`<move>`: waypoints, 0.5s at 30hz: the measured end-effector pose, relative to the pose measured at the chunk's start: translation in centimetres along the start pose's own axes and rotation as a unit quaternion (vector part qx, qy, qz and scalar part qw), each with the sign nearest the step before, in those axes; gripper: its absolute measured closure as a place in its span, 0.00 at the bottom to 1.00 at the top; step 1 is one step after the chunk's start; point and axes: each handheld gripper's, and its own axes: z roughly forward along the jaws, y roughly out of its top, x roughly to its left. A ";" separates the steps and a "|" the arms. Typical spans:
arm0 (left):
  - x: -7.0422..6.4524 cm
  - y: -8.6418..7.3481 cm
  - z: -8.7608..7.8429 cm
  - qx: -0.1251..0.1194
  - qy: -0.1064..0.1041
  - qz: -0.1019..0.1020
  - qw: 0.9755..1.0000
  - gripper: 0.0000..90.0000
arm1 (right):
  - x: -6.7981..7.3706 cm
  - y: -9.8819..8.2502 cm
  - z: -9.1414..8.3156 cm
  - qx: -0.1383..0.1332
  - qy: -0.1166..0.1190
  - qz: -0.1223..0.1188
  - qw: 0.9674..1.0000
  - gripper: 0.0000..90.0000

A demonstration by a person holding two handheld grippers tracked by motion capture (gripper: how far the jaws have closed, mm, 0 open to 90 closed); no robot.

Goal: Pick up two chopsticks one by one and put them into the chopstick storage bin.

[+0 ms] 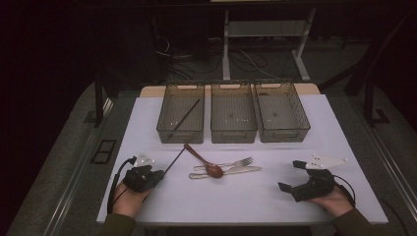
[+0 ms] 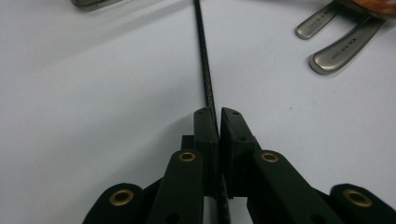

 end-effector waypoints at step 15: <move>0.3 0.2 -0.6 0.010 -0.013 -0.005 1.000 0.95 | -0.1 0.0 -0.1 0.000 0.000 -0.001 1.000 0.00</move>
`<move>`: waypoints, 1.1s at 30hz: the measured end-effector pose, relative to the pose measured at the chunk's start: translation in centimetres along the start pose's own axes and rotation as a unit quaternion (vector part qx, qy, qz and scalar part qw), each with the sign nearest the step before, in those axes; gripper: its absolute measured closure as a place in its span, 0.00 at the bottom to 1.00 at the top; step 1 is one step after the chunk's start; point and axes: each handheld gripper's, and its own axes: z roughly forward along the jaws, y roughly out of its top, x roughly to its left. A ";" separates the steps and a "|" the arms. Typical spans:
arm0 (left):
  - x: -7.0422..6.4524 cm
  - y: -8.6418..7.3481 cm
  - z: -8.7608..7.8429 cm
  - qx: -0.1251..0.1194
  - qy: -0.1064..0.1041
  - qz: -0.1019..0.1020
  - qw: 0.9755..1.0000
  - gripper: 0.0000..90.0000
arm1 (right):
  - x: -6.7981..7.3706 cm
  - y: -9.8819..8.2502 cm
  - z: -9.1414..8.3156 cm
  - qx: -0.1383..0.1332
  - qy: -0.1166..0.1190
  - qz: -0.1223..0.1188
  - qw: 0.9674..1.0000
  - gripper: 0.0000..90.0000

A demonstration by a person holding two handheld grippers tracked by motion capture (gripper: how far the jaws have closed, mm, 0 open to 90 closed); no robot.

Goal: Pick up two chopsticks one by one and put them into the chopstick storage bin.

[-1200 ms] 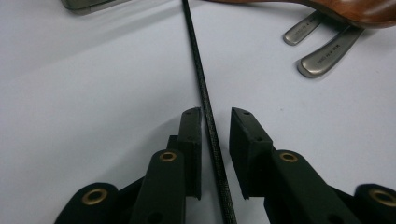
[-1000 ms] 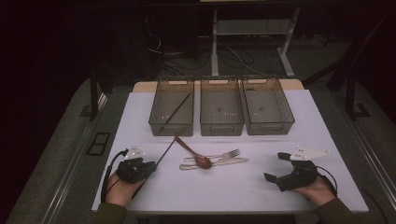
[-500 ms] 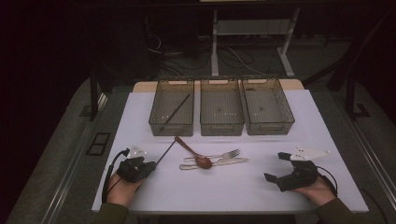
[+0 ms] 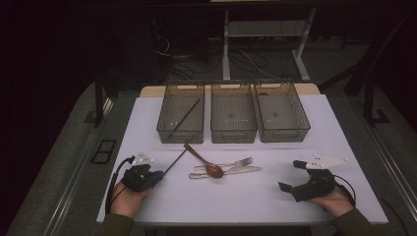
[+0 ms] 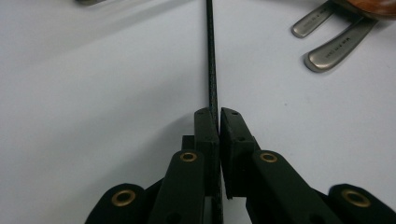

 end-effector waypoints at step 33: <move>-0.4 4.5 -2.4 -0.075 -0.063 0.013 0.995 0.95 | -0.1 -0.1 0.1 0.003 -0.001 0.006 1.000 0.00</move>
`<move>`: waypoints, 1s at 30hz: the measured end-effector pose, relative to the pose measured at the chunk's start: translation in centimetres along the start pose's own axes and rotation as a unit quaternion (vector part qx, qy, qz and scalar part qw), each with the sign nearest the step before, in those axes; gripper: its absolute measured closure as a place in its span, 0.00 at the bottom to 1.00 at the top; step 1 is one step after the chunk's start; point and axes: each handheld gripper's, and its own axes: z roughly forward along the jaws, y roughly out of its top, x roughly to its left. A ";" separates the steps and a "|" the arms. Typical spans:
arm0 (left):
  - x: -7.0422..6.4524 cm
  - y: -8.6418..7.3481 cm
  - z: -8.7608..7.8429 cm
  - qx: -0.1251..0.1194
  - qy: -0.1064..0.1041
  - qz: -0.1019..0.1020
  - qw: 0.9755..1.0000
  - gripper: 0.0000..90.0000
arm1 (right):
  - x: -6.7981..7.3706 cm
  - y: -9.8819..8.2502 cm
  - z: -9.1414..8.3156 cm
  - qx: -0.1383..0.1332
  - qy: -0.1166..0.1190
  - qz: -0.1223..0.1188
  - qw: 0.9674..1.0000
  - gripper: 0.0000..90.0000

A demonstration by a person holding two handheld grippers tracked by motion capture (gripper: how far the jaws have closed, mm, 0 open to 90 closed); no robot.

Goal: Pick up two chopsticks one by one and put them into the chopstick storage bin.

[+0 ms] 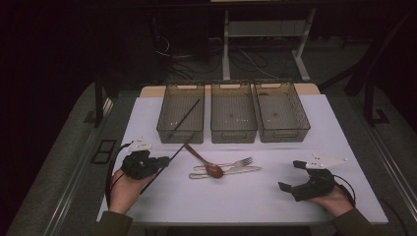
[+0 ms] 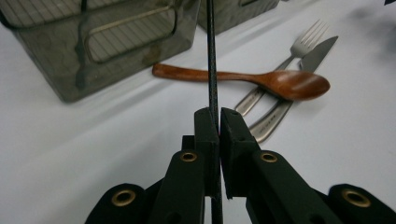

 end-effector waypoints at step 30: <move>3.0 10.0 1.8 -0.027 -0.006 0.011 1.000 0.95 | -0.2 -0.1 -0.1 -0.003 -0.002 0.005 1.000 0.00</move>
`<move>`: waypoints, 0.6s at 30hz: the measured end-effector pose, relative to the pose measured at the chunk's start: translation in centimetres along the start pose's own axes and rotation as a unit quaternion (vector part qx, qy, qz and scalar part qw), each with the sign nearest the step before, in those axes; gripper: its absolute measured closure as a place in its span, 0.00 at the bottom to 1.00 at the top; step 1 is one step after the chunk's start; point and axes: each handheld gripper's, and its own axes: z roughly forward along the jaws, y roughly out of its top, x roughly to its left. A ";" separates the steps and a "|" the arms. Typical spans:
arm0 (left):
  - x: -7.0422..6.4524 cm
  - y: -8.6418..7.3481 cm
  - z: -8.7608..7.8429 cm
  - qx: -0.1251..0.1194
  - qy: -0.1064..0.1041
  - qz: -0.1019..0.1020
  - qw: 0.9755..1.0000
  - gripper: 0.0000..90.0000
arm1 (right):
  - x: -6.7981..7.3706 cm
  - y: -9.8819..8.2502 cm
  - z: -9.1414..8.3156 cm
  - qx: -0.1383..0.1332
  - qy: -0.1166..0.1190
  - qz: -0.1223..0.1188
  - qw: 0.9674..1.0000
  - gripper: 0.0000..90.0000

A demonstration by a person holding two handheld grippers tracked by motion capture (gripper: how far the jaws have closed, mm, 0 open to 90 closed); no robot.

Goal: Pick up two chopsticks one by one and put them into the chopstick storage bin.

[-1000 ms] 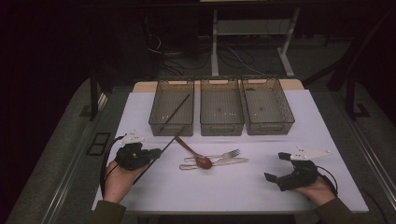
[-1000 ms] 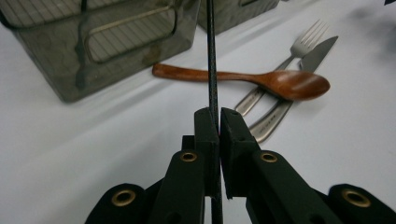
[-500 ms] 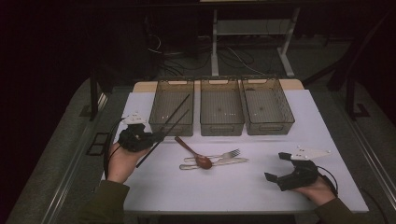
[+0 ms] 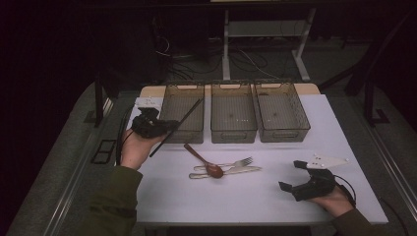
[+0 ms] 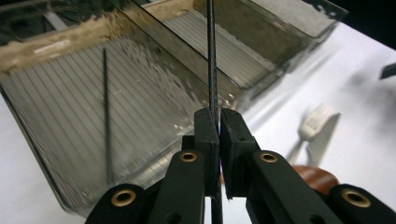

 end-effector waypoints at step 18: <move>4.5 4.1 3.9 -0.024 0.037 -0.007 0.999 0.95 | -0.1 -0.1 -0.1 -0.003 0.001 0.002 1.000 0.00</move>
